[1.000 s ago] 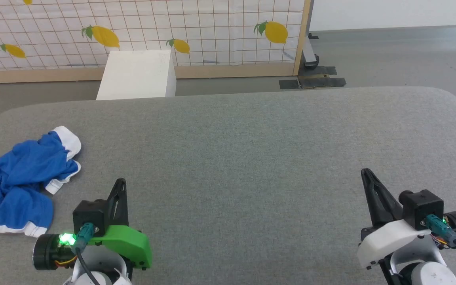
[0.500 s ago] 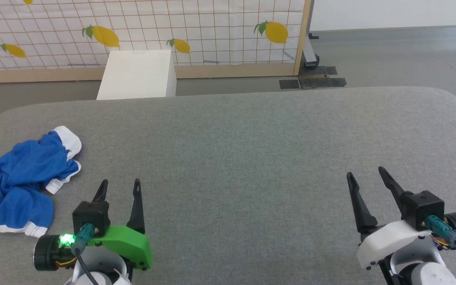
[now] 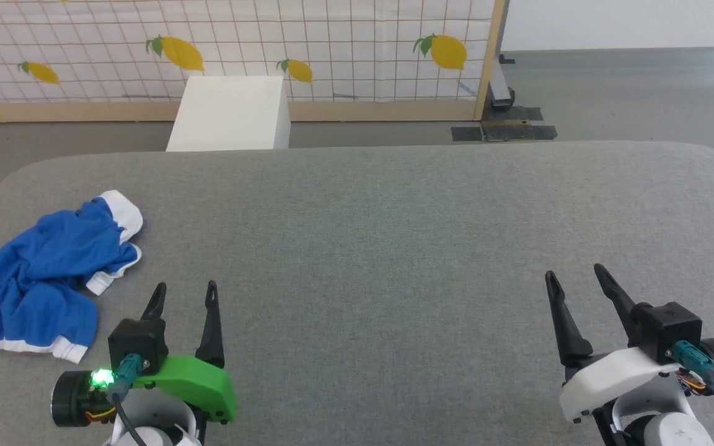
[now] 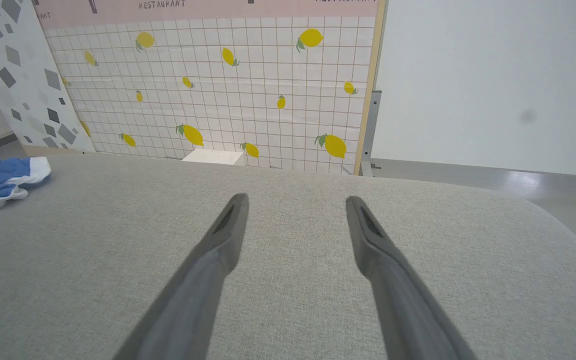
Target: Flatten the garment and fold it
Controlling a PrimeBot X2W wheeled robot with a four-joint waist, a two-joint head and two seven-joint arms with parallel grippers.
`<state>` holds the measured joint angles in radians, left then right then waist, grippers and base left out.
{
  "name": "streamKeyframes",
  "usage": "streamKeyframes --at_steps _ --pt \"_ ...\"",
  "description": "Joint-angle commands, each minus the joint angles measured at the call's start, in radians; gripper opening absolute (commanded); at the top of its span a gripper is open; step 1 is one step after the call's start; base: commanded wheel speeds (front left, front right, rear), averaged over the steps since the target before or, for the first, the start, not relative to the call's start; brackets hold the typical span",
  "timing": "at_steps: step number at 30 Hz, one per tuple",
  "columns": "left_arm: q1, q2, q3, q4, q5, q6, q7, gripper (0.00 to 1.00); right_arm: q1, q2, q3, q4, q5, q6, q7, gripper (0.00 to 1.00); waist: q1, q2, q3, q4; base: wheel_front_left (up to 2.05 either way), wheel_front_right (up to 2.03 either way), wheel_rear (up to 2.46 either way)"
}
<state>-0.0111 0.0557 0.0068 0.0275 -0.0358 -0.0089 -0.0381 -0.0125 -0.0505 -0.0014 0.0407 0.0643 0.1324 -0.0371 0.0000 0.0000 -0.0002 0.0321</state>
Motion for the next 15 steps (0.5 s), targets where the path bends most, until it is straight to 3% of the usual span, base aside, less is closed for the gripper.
streamKeyframes --at_steps 1,15 --pt "0.012 -0.001 0.003 0.005 -0.01 -0.005 -0.012 1.0 0.013 0.0 -0.001 0.007 0.012 0.0 -0.012 1.0 0.0 0.0 0.0 0.011 0.0 0.0 0.0" --pt "0.019 -0.002 0.014 0.022 -0.028 -0.009 -0.041 1.0 0.018 0.0 0.0 0.039 0.051 -0.001 -0.041 1.0 0.0 0.0 -0.002 0.099 0.0 0.0 0.0"
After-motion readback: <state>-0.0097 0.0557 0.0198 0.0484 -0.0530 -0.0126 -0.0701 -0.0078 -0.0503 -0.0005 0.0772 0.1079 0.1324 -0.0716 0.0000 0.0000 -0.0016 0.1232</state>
